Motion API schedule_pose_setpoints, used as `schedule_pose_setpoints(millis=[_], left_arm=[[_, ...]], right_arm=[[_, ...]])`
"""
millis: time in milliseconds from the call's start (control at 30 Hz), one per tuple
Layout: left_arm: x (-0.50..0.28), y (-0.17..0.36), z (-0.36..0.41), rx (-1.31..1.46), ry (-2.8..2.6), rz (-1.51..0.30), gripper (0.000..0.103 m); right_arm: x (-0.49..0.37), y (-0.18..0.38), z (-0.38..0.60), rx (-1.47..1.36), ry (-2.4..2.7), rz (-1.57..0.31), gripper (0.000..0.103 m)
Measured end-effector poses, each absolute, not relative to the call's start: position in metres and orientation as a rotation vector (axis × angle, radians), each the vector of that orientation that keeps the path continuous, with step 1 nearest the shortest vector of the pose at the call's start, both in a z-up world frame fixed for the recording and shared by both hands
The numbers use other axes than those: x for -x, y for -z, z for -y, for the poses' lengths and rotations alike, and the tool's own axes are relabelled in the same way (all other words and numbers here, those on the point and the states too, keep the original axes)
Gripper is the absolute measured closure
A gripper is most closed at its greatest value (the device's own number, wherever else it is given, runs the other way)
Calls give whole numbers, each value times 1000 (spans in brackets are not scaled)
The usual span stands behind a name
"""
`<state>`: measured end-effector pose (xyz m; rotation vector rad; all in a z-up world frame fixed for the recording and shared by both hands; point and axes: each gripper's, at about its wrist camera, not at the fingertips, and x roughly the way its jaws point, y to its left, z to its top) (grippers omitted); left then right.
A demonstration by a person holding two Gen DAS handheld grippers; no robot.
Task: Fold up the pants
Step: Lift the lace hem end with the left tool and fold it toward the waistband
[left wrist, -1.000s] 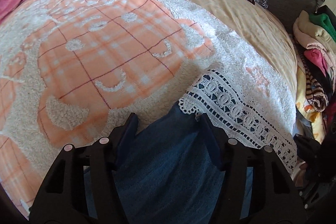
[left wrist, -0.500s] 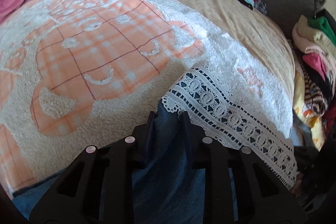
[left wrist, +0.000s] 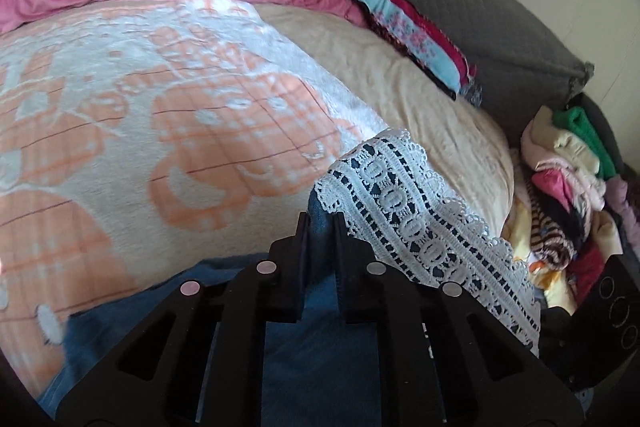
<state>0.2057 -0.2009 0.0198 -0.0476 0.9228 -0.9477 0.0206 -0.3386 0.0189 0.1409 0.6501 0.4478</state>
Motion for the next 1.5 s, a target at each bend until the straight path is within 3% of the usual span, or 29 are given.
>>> schedule_pose_setpoints(millis=[367,433,500,767,933,1000,1167,1400,1467,1500], left_arm=[[-206,10,83,340,784,-961,97],[-197,5,55,404,753,-921,93],[-185,3,30,450,712,-900,81],[-163,20,-7,599,703,-929,72],[-168,28,0,597,713,-962,65],[-169,31,4,585,715,-976,61],[-180,39,12,547,660,-1025,61],[-192,39,23,482,615,-1046,61],[-197,41,25,478,576,-1050,69],[-199,41,25,480,556,-1051,75]], right_arm=[[-43,16,238,144,-494,-748,71],[-35,22,220,243,-487,-733,69],[-28,24,205,302,-494,-717,67],[0,43,163,559,-509,-633,56],[11,38,178,512,-497,-625,53],[10,40,180,502,-477,-634,46],[17,38,175,427,-490,-629,46],[30,39,138,533,-516,-580,46],[28,44,126,564,-515,-597,48],[26,47,125,567,-506,-604,56]])
